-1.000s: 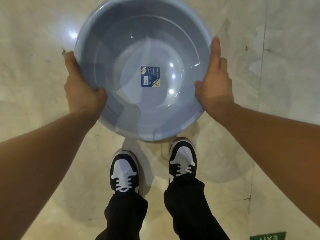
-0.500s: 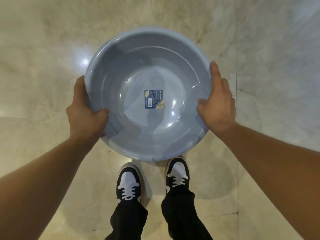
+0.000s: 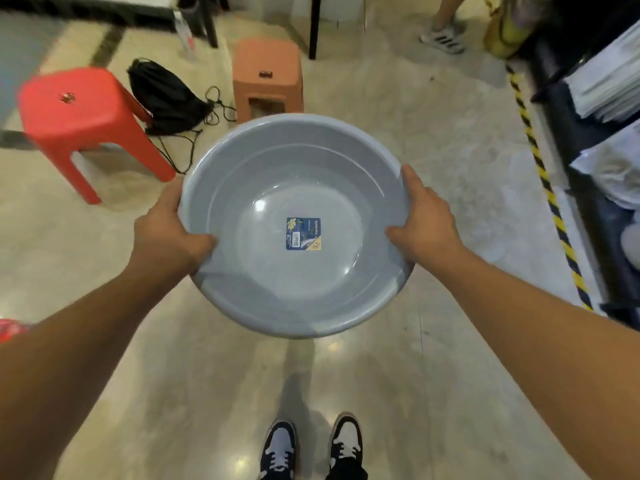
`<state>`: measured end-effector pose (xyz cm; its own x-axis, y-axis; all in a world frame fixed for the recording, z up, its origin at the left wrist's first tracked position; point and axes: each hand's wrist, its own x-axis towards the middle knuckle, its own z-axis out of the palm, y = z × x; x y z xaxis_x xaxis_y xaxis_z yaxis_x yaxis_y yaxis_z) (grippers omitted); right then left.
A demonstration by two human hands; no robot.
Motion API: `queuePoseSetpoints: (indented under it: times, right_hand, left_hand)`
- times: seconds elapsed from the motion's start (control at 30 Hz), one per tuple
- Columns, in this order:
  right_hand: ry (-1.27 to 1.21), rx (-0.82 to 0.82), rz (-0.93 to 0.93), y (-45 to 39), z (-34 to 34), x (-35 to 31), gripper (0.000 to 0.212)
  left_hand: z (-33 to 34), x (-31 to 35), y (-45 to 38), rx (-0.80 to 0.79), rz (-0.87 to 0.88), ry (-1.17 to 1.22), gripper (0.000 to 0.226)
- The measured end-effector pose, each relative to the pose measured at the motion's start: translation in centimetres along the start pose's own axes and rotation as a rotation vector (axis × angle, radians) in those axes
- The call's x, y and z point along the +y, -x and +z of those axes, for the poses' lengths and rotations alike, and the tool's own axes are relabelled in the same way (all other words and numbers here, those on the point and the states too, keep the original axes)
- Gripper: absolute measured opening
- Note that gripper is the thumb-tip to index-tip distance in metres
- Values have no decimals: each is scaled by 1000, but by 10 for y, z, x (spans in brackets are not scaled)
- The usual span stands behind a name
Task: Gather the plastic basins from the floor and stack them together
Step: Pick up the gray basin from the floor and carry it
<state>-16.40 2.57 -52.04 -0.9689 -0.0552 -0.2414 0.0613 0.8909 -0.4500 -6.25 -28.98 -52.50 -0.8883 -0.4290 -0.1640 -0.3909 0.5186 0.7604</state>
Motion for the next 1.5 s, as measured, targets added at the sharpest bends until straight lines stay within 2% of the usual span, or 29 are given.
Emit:
queuePoseSetpoints:
  times: [0.13,0.33,0.47,0.63,0.8,1.0,1.13,1.27,1.4,1.5]
  right_hand:
    - [-18,56,-70,14,-109,-105,93]
    - [-18,96,-192,60,-230,-240,71]
    - [-22,90,-298,90,-275,-314,64]
    - [-23,17,-483,116,-303,-389,65]
    - [-18,-83,-678,151,-290,-461,73]
    - [-5,-258,-997,254,-227,-533,60]
    - [81,-404,-1181,362,-187,-558,59]
    - [98,-528,-1397,487,-148,-564,61]
    - [130,-591,-1625,621,-123,-554,59]
    - [135,-663,-1720,713,-109,-536,56]
  left_hand:
    - [-120,95,-6,49,36,-34,86]
    - [-280,197,21,179,-9,-68,81]
    - [-365,232,63,268,-45,-66,63]
    - [-435,258,128,448,-119,-108,65]
    - [-481,251,211,649,-276,-84,62]
    - [-518,196,354,892,-522,-77,64]
    - [-519,160,481,1040,-708,-86,58]
    - [-506,132,618,1216,-886,-31,72]
    - [-486,117,756,1331,-1021,18,74]
    - [-469,112,847,1420,-1103,27,69]
